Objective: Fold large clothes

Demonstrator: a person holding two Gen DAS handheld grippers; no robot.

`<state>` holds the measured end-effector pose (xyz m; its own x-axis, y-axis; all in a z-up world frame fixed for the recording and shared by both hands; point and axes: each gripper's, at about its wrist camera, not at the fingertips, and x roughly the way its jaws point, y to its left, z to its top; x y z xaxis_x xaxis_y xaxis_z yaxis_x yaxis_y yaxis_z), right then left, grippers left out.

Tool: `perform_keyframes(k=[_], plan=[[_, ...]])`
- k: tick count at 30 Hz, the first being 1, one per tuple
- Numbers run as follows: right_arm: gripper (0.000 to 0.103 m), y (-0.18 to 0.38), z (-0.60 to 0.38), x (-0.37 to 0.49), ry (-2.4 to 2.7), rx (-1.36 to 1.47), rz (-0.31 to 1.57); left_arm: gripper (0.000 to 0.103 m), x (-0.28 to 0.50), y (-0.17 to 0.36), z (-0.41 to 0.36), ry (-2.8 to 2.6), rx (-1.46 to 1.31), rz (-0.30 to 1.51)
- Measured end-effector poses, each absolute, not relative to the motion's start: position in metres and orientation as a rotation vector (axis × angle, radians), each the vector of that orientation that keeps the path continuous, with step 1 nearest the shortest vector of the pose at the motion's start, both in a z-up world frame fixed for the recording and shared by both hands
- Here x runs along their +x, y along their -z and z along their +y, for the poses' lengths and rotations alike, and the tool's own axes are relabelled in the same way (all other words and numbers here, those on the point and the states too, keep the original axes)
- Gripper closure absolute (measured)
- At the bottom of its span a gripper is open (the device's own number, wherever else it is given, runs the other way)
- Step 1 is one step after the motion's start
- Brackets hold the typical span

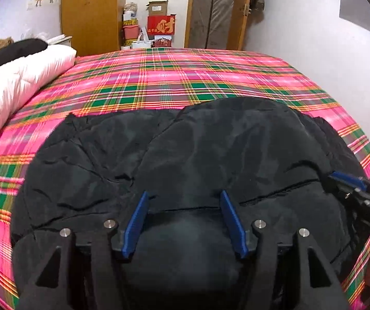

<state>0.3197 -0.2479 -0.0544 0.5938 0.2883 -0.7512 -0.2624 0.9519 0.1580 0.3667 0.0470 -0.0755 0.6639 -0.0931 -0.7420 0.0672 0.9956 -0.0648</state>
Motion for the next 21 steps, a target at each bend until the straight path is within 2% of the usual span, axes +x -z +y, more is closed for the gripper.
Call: perform_keyframes(k=[5,12,16,21], plan=[[0.068,0.035,-0.251,0.314,-0.333,0.051,0.824,0.042,0.362,0.068,0.048,0.085,-0.006,0.825],[0.068,0.056,-0.26,0.325,-0.315,0.024,0.867,0.04,0.366,0.077,0.046,0.084,0.009,0.822],[0.068,0.048,-0.261,0.322,-0.313,0.009,0.862,0.04,0.364,0.07,0.047,0.09,0.008,0.83],[0.068,0.034,-0.28,0.324,-0.279,0.011,0.833,0.04,0.359,0.045,0.09,0.006,0.013,0.77]])
